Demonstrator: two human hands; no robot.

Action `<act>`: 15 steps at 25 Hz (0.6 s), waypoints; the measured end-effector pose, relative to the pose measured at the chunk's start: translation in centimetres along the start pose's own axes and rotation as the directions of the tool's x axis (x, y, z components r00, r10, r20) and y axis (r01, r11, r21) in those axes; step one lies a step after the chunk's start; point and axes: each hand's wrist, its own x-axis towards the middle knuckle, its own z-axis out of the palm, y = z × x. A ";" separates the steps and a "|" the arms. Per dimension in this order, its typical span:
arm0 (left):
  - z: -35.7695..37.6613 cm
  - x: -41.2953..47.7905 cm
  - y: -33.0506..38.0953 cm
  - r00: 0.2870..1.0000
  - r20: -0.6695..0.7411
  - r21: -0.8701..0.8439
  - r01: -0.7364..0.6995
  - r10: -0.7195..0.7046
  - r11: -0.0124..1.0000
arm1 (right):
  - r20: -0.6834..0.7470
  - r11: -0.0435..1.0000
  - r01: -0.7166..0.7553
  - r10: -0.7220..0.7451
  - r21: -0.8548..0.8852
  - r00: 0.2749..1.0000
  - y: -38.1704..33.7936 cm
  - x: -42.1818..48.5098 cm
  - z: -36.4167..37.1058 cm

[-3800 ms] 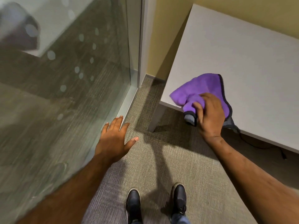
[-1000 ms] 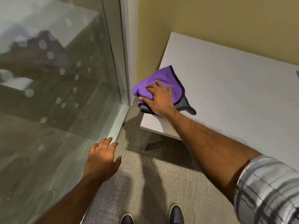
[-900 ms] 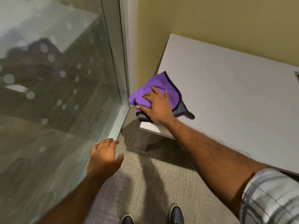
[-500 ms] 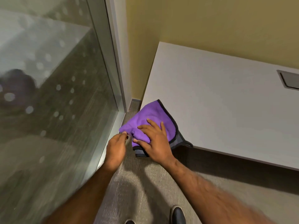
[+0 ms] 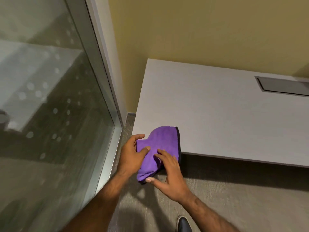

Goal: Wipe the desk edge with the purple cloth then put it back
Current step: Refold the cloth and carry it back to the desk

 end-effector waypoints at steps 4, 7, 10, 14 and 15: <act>0.6 -2.7 3.4 0.968 0.206 0.175 -0.182 0.144 0.968 | -0.236 0.947 -0.209 0.267 0.242 0.934 -0.4 -0.9 -4.0; 0.5 -4.5 5.8 0.912 0.337 0.262 -0.329 0.234 0.907 | -0.348 0.939 -0.273 0.331 0.208 0.877 -0.8 -0.8 -6.9; 0.1 -6.1 8.2 0.860 0.401 0.334 -0.459 0.317 0.823 | -0.317 0.960 -0.232 0.272 0.157 0.909 -1.9 -1.1 -9.6; -0.7 -7.8 11.3 0.820 0.449 0.332 -0.522 0.355 0.785 | -0.057 0.986 -0.120 0.114 -0.112 0.992 -3.3 -2.1 -13.5; -1.0 -8.0 12.0 0.828 0.435 0.293 -0.501 0.354 0.814 | -0.006 0.986 -0.133 0.133 -0.097 0.991 -3.6 -2.5 -14.6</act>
